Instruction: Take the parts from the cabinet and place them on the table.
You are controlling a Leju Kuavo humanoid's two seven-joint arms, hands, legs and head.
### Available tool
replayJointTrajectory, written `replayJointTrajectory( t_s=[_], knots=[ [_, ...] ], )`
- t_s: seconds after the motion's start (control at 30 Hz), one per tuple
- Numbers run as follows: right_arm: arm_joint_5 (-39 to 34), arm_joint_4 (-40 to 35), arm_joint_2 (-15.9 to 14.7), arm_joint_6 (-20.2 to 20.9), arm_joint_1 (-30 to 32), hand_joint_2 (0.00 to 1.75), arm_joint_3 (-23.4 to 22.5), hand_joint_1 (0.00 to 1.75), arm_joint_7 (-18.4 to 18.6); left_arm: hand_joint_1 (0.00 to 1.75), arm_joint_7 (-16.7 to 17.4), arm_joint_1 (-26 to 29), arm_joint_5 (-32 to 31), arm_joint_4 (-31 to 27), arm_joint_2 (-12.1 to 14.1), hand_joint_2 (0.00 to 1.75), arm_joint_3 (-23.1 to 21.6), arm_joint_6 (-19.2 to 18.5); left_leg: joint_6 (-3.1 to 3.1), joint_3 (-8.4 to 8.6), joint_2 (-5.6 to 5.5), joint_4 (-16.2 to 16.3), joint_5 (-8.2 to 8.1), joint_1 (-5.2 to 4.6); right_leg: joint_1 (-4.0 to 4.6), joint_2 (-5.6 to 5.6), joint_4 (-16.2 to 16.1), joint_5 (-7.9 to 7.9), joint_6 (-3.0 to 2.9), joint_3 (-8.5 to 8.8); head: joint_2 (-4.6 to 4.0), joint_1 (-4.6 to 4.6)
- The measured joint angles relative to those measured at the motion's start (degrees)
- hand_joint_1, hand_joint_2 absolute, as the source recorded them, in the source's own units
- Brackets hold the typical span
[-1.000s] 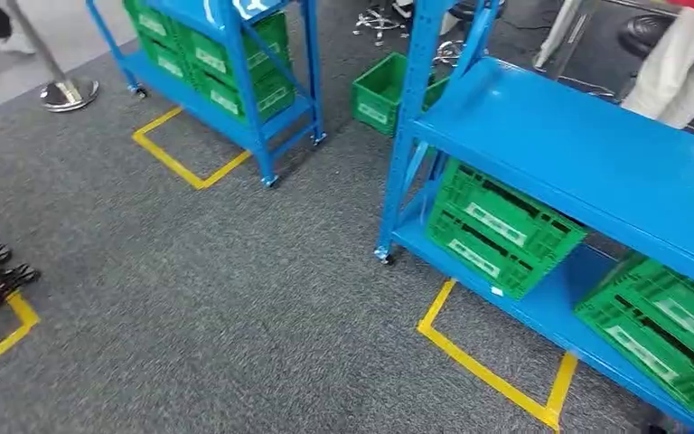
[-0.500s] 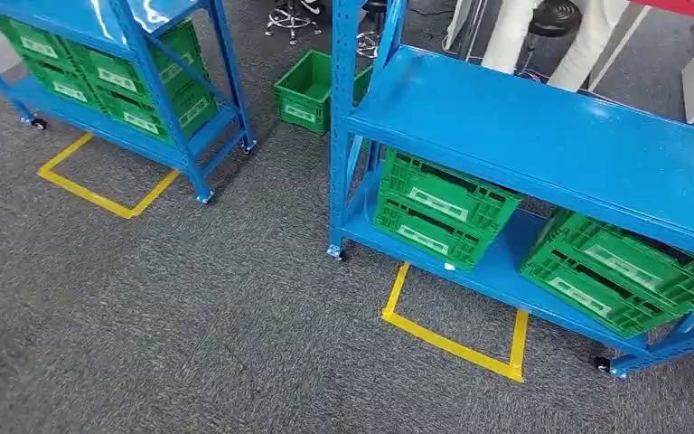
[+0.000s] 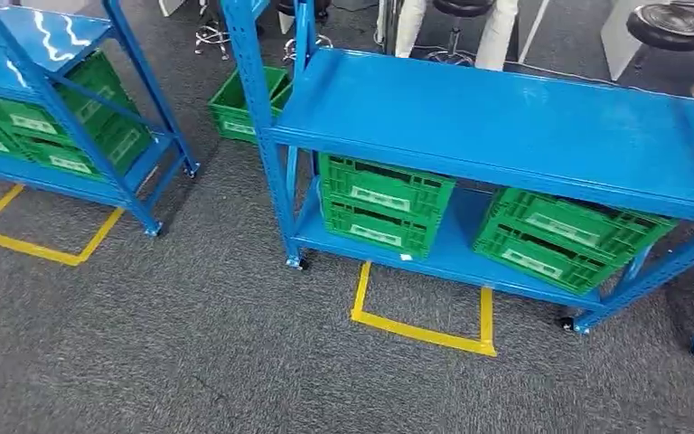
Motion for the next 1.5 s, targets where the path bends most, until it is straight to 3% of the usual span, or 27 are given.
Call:
replayJointTrajectory(
  t_s=[0.03,0.07,0.1,0.2,0.23,0.3,0.37,0.4,0.43,0.5,0.53,0.57,0.6,0.63,0.73,0.77,0.8,0.83,0.87,0.93,0.97,1.0,1.07,1.1,1.17,1.2,1.5],
  knots=[
    [0.0,0.0,0.0,0.0,0.1,0.0,0.0,0.0,0.0,0.0,0.0,0.0,0.0,0.0,0.0,0.0,0.0,0.0,0.19,2.02,-1.58,-5.0,3.26,0.04,-0.04,0.83,0.2,-0.21,0.19,0.25,0.0,-0.07],
    [0.0,0.0,0.0,0.0,0.0,0.0,0.0,0.0,0.0,0.0,0.0,0.0,0.0,0.0,0.0,0.0,0.0,0.0,0.58,3.45,-4.63,-8.9,4.86,0.15,-0.18,1.47,0.4,-0.46,0.39,0.24,0.0,-0.07],
    [0.0,0.0,0.1,0.0,-0.1,0.0,0.0,0.0,0.0,0.0,0.0,0.1,0.1,0.0,0.1,0.0,0.0,0.0,0.94,4.21,-6.79,-10.3,3.94,0.56,0.04,2.26,0.8,-0.83,0.92,-0.09,0.0,-0.04],
    [0.0,0.0,0.1,0.0,-0.3,0.0,0.0,0.0,0.1,0.0,0.0,0.0,0.2,0.0,0.1,0.0,0.0,-0.1,1.48,4.65,-4.46,-10.4,3.65,-0.01,-0.72,4.71,0.3,-0.47,1.99,-0.53,0.0,0.0],
    [0.0,0.0,0.1,0.0,-0.3,0.0,0.0,0.0,0.1,0.0,0.1,0.0,0.2,0.0,0.1,0.0,0.0,-0.1,1.86,5.04,-3.4,-11.1,3.87,0.45,-0.57,5.59,0.3,-0.48,2.28,-0.6,0.0,0.0],
    [0.0,0.0,0.1,0.0,-0.2,0.0,0.0,0.0,0.2,0.0,0.0,-0.1,0.2,0.0,0.1,0.0,0.0,-0.1,2.35,5.67,-1.23,-11.6,3.8,0.5,-0.34,-0.34,3.6,-2.74,2.9,-2.04,0.0,0.44],
    [0.0,0.0,0.1,0.0,-0.6,0.0,0.0,0.0,0.2,0.0,0.0,0.1,0.3,0.0,0.1,0.0,0.0,-0.1,2.54,6.04,1.07,-11.6,3.36,0.38,-0.56,-2.84,12.3,-7.0,3.49,-6.65,0.0,0.5],
    [0.0,0.0,0.1,0.0,-0.6,0.0,0.0,0.0,0.2,0.0,0.0,0.2,0.4,0.0,0.1,0.0,0.0,-0.1,2.45,6.16,2.2,-11.6,3.15,0.37,-0.72,-3.24,16.5,-8.37,3.75,-8.97,0.0,0.52],
    [0.0,0.0,0.1,0.0,-0.4,0.0,0.0,0.0,0.2,0.0,0.0,0.2,0.3,0.0,0.1,0.0,0.0,-0.1,2.4,6.35,3.2,-11.6,2.9,0.4,-0.9,-3.45,18.3,-8.21,3.92,-10.06,0.0,0.52],
    [0.0,0.0,0.1,0.0,0.3,0.0,0.0,0.0,0.2,0.0,0.0,0.0,0.4,0.0,0.0,0.0,0.0,-0.1,2.05,6.95,4.49,-11.6,2.41,0.55,-1.11,-3.77,13.6,-4.0,4.01,-7.86,0.0,0.52],
    [0.0,0.0,0.0,0.0,0.4,0.0,0.0,0.0,0.2,0.0,0.0,-0.1,0.4,0.0,-0.1,0.0,-0.1,-0.1,1.8,7.38,4.96,-11.6,2.12,0.61,-1.16,-4.37,8.3,-1.02,3.91,-5.23,0.0,0.55],
    [0.0,0.0,0.0,0.0,0.4,0.0,0.0,0.0,0.2,0.0,0.0,-0.2,0.5,0.0,-0.1,0.0,-0.1,-0.1,1.56,7.85,5.57,-11.6,1.79,0.63,-1.16,-5.85,2.9,1.42,3.71,-2.53,0.0,0.59],
    [0.0,0.0,0.0,0.0,0.3,0.0,0.0,0.0,0.2,0.0,0.0,-0.3,0.5,0.0,-0.1,0.0,-0.1,-0.1,1.15,7.92,5.9,-11.6,1.5,0.22,-0.51,-8.07,1.2,0.22,3.65,-1.43,0.0,0.63],
    [0.0,0.0,0.0,0.0,0.1,0.0,0.0,0.0,0.2,0.0,0.0,-0.3,0.6,0.0,-0.1,0.0,-0.1,-0.1,0.76,7.89,6.15,-11.5,1.29,0.16,-0.51,-7.6,1.0,0.31,2.89,-1.54,0.0,0.66],
    [0.0,0.0,0.0,0.0,0.4,0.0,0.0,0.0,0.2,0.0,0.0,-0.6,0.7,0.0,-0.1,0.0,-0.2,-0.2,-0.05,9.09,7.57,-12.2,1.09,0.25,-0.24,-6.08,0.8,0.05,1.95,-1.69,0.0,0.65],
    [0.0,0.0,0.0,0.0,0.4,0.0,0.0,0.0,0.2,0.0,0.0,-0.6,0.7,-0.1,-0.1,0.0,-0.2,-0.2,-0.63,9.16,5.21,-12.0,0.5,0.54,-0.73,-5.61,0.3,0.32,1.44,-1.09,0.0,0.63],
    [0.0,0.0,0.0,0.0,0.3,0.0,0.0,0.0,0.2,0.0,0.0,-0.7,0.8,-0.1,-0.1,0.0,-0.5,-0.1,-0.56,8.32,0.99,-10.0,-0.92,0.6,-0.76,-5.16,0.1,0.36,1.04,-0.96,0.0,0.22],
    [0.0,0.0,0.0,0.0,0.1,0.0,0.0,0.0,0.2,0.0,0.0,-0.6,0.8,-0.1,-0.2,0.0,-0.5,-0.2,-0.48,6.27,0.02,-5.9,-3.09,0.53,-0.73,-4.52,0.1,0.31,0.79,-0.94,0.0,0.04],
    [0.0,0.0,0.0,0.0,-0.1,0.0,0.0,0.0,0.2,0.0,0.0,-0.5,0.8,-0.1,-0.1,0.0,-0.5,-0.1,-0.46,3.76,-0.01,-1.2,-5.13,0.44,-0.6,-3.88,0.1,0.21,0.56,-0.91,0.0,-0.18],
    [0.0,0.0,0.0,0.0,-0.2,0.0,0.0,0.0,0.2,0.0,0.0,-0.2,0.9,-0.1,-0.1,0.0,-0.7,-0.2,-0.31,-0.71,0.27,5.7,-6.7,0.37,-0.2,-2.43,0.2,0.03,0.28,-0.69,0.0,-0.22],
    [0.0,0.0,0.0,0.0,-0.1,0.0,0.0,0.0,0.2,0.0,0.0,-0.1,0.9,0.0,-0.1,0.0,-0.9,-0.2,-0.13,-1.46,0.43,5.8,-5.36,0.34,-0.06,-1.88,0.2,-0.09,0.12,-0.46,0.0,-0.26],
    [0.0,0.0,-0.1,0.0,0.1,0.0,0.0,0.0,0.2,0.0,0.0,-0.1,0.9,0.0,-0.1,0.0,-1.0,-0.2,0.23,-0.95,0.47,3.2,-2.47,0.17,0.08,-1.35,0.2,-0.31,0.06,-0.08,0.0,-0.28],
    [0.0,0.0,0.0,0.0,0.2,0.0,0.0,0.0,0.0,0.0,0.0,-0.2,1.0,0.0,-0.1,0.0,-1.0,-0.2,1.2,2.55,0.22,-6.2,4.05,-0.24,0.3,-0.51,0.2,-0.86,0.22,0.84,0.0,-0.39],
    [0.0,0.0,0.0,0.0,0.3,0.0,0.0,0.0,-0.1,0.0,0.0,-0.3,1.0,0.0,0.0,0.0,-1.0,-0.2,1.87,3.74,-0.61,-8.7,4.47,-0.47,0.16,-0.38,0.2,-1.11,0.36,0.93,0.0,-0.4],
    [0.0,0.0,0.1,0.0,0.1,0.0,0.0,0.0,-0.2,0.0,0.0,-0.7,1.1,0.0,0.0,0.0,-1.0,-0.2,1.91,4.32,-0.92,-10.0,3.78,-0.74,0.17,-0.11,0.4,-1.4,1.24,0.7,0.0,-0.31],
    [0.0,0.0,0.0,0.1,0.1,0.0,0.0,0.0,-0.3,0.0,0.0,-0.6,1.2,0.0,0.0,0.0,-1.1,-0.2,1.86,4.33,-1.0,-10.5,3.94,-0.68,0.11,-0.2,0.6,-1.66,1.33,0.72,0.0,-0.22],
    [0.0,0.0,0.0,0.2,0.1,0.0,0.0,0.0,-0.3,0.0,0.0,-0.5,1.2,0.0,0.0,0.0,-1.1,-0.2,2.32,4.48,-0.58,-10.5,3.56,-1.08,-0.24,-0.12,-0.2,-1.63,1.35,1.2,0.0,-0.2]
  ],
)
